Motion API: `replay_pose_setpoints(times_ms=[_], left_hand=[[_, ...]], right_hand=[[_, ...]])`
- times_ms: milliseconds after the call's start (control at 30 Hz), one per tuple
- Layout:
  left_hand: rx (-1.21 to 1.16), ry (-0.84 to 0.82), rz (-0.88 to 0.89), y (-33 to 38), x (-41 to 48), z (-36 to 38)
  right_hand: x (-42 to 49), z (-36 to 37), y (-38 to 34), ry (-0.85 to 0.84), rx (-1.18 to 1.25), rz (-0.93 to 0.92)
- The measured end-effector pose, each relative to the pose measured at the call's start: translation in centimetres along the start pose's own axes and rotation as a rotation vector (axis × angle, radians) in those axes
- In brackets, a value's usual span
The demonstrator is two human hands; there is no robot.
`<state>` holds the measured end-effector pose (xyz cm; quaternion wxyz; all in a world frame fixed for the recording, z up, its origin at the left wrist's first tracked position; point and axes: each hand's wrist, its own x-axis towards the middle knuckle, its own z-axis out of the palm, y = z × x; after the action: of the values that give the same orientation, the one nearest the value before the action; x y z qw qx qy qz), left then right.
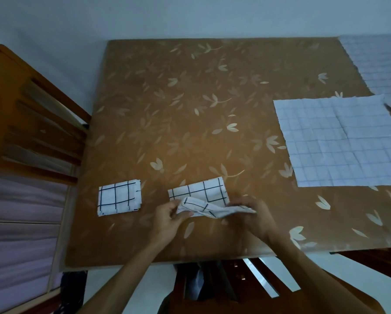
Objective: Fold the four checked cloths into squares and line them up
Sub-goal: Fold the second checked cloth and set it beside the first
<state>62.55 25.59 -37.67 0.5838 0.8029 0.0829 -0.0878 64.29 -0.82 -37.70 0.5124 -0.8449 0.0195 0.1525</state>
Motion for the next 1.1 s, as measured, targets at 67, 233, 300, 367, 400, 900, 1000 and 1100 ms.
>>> replay_pose_setpoints(times_ms=[67,233,300,367,400,900,1000,1100], left_hand=[[0.089,0.051,0.196,0.3,0.7,0.4],[0.237,0.100,0.362,0.2,1.3,1.5],[0.265,0.059,0.347,-0.7,0.8,1.6],[0.250,0.023,0.268,-1.6,0.4,1.4],[0.230,0.015,0.218,-1.8,0.4,1.3],[0.462,0.164,-0.088,-0.5,2.2,1.6],[0.508,0.163,-0.130,-0.6,2.3,1.8],[0.541,0.147,-0.142,-0.7,2.3,2.0]], right_hand=[[0.1,-0.5,-0.4,0.150,-0.125,-0.128],[0.0,-1.7,-0.2,0.211,-0.310,-0.223],[-0.1,-2.0,0.6,0.131,-0.295,-0.196],[-0.3,-2.2,1.2,0.033,-0.249,-0.143],[-0.4,-2.3,1.2,-0.006,-0.239,-0.089],[1.4,0.1,0.9,0.065,-0.261,0.289],[1.4,0.6,0.7,0.103,-0.332,0.310],[1.5,1.1,0.4,0.144,-0.353,0.322]])
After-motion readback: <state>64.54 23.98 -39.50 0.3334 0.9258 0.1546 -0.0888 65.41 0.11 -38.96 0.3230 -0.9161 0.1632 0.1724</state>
